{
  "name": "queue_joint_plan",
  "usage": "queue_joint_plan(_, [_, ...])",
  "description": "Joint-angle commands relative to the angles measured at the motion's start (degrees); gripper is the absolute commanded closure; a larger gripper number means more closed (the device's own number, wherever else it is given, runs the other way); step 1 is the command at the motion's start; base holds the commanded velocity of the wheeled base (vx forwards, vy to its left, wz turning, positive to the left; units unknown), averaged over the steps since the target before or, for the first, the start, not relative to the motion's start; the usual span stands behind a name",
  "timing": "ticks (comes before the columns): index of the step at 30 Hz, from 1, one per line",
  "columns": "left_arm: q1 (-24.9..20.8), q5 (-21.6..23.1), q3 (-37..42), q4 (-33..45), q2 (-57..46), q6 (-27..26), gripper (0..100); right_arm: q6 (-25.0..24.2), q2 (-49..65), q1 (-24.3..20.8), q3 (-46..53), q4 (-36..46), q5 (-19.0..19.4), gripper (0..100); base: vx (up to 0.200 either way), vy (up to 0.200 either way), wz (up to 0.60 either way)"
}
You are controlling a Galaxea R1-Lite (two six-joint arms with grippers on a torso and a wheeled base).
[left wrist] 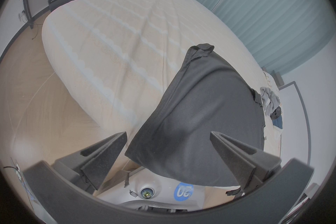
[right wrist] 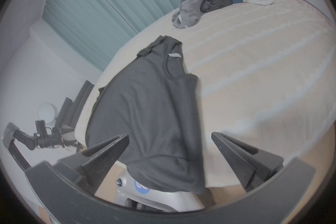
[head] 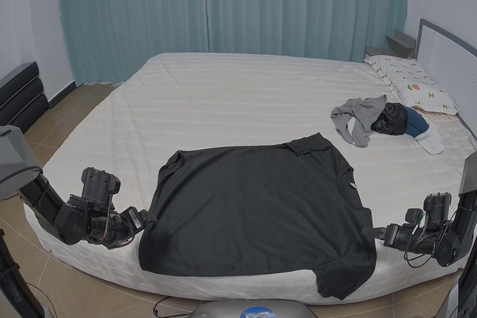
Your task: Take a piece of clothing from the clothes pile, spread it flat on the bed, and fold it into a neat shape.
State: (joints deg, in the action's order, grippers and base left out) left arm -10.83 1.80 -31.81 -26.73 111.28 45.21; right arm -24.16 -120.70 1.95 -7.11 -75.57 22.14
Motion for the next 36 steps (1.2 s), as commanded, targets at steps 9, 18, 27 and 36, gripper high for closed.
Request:
queue_joint_plan(9, [2.1,0.6,-2.1,0.4,0.4,2.4,0,-18.1,0.1,-9.4,-11.4,-0.1,0.1,0,0.000,0.200,0.00])
queue_joint_plan(18, [2.1,2.2,-2.3,-0.3,0.8,2.7,0,-20.9,-0.9,-8.4,-12.1,-0.5,0.4,0,0.000,0.067,0.00])
queue_joint_plan(27, [1.8,2.5,-3.4,-0.2,0.8,5.1,0,-22.2,-0.9,-8.8,-12.7,-0.5,0.3,0,0.133,0.000,0.00])
queue_joint_plan(36, [1.6,3.2,-3.5,-0.2,1.0,5.3,0,-22.2,-1.0,-9.0,-12.7,-0.5,0.2,0,0.111,0.000,0.00])
